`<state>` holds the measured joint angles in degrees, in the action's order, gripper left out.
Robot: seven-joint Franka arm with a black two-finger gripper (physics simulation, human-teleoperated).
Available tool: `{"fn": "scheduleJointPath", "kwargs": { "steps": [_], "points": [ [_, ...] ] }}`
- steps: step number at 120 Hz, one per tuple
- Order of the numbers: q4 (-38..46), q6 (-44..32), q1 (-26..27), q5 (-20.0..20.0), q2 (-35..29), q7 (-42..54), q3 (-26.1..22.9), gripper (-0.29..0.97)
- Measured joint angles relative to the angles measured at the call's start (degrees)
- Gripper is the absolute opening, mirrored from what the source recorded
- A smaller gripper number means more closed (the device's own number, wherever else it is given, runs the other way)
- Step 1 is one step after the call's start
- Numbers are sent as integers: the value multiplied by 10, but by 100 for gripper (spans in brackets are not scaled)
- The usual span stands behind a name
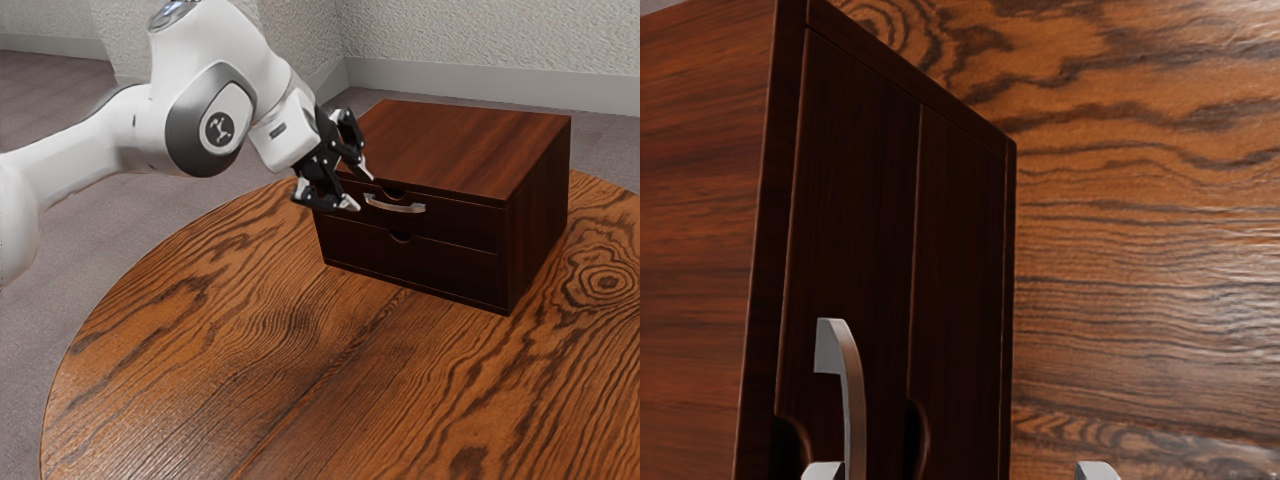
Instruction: Pull the drawer handle with one arm to open the drawer
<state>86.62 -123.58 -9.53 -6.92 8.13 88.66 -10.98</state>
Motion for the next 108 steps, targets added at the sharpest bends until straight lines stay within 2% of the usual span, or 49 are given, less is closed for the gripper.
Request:
{"fn": "scheduleJointPath", "kwargs": {
  "steps": [51,72,108],
  "points": [
    [-28,-19,-1,4,58,28,2,16],
    [-64,-22,-1,5,91,34,2,14],
    [-70,-33,-1,7,110,40,3,15]
  ]
}}
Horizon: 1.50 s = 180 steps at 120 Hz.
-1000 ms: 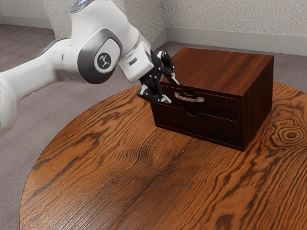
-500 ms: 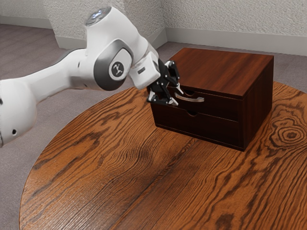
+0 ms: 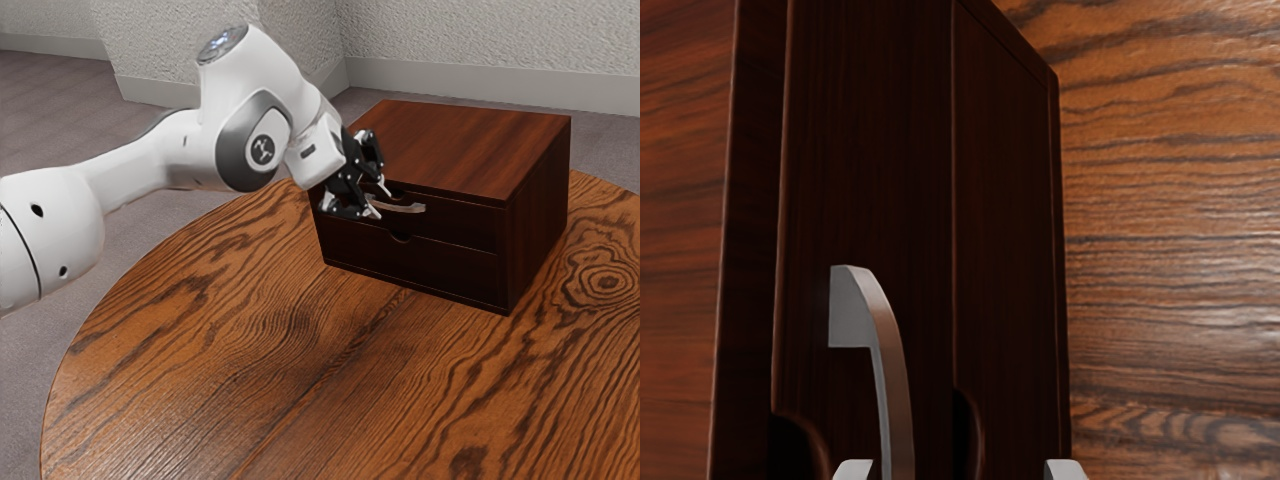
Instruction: Pull the drawer handle with one arm to open the drawer
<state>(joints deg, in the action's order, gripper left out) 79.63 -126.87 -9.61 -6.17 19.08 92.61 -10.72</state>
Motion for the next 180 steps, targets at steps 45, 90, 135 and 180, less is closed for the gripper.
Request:
{"fn": "scheduleJointPath", "kwargs": {
  "steps": [45,90,135,180],
  "points": [
    [-12,-7,-5,0,19,4,3,14],
    [-21,-9,-6,-1,25,4,13,10],
    [-23,-15,0,-5,36,2,11,8],
    [6,-19,0,-7,17,-3,2,4]
  ]
}}
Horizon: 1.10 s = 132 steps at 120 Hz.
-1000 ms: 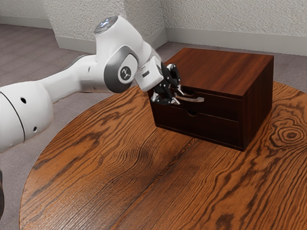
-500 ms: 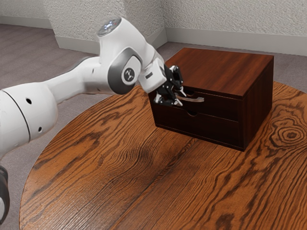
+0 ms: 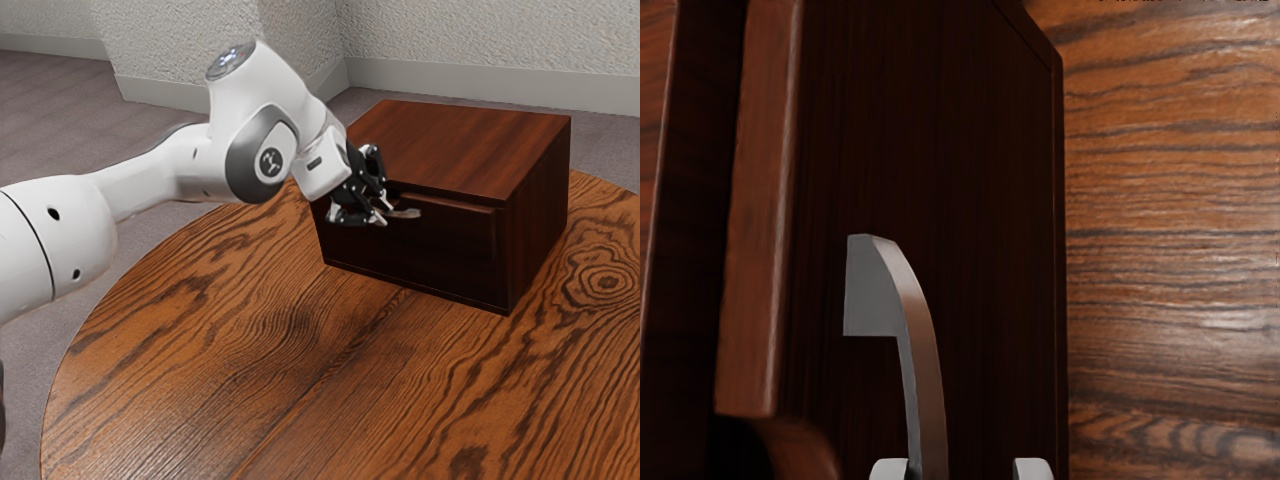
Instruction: Pull the drawer handle with one arm to open the drawer
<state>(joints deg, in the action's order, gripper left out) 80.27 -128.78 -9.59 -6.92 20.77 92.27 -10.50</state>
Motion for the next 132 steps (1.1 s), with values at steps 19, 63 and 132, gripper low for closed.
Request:
{"fn": "scheduleJointPath", "kwargs": {
  "steps": [19,63,132],
  "points": [
    [34,0,0,0,-29,-2,0,2],
    [112,-1,-5,0,-89,-8,2,2],
    [225,-3,-6,-3,-183,-14,5,1]
  ]
}}
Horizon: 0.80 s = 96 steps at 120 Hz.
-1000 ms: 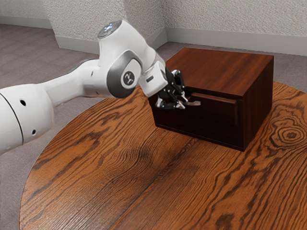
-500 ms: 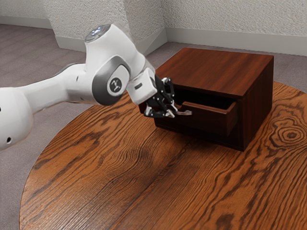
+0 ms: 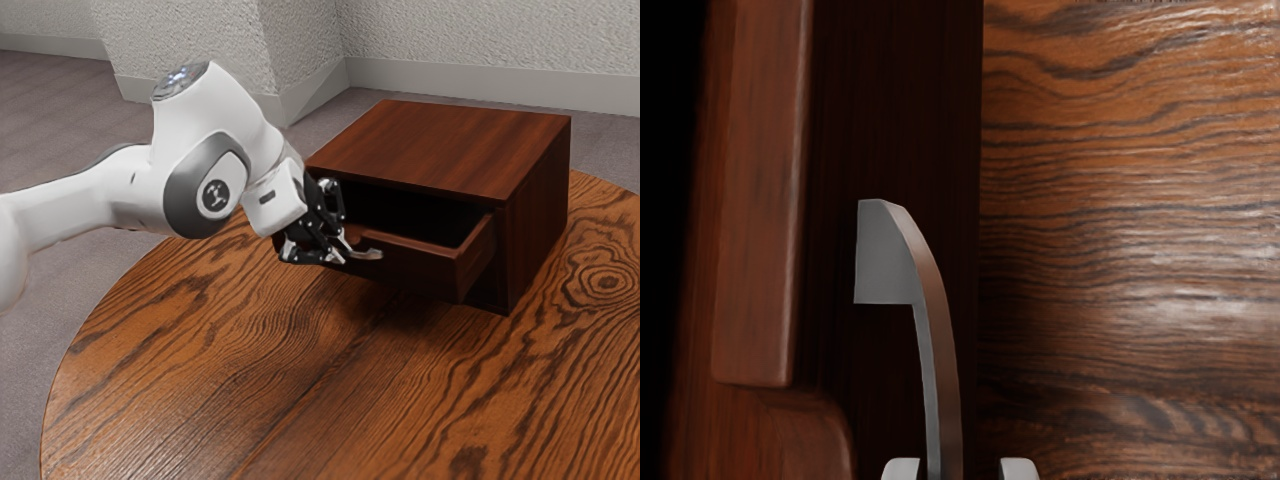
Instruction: Pull the drawer handle with one arm to open the drawer
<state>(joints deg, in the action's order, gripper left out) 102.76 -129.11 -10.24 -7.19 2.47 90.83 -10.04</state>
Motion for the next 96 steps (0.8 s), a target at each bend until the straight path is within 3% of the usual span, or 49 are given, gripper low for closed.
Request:
{"fn": "scheduleJointPath", "kwargs": {
  "steps": [73,96],
  "points": [
    [135,-19,1,-24,-125,-4,0,1],
    [174,-5,8,-38,-246,-9,-19,4]
  ]
}}
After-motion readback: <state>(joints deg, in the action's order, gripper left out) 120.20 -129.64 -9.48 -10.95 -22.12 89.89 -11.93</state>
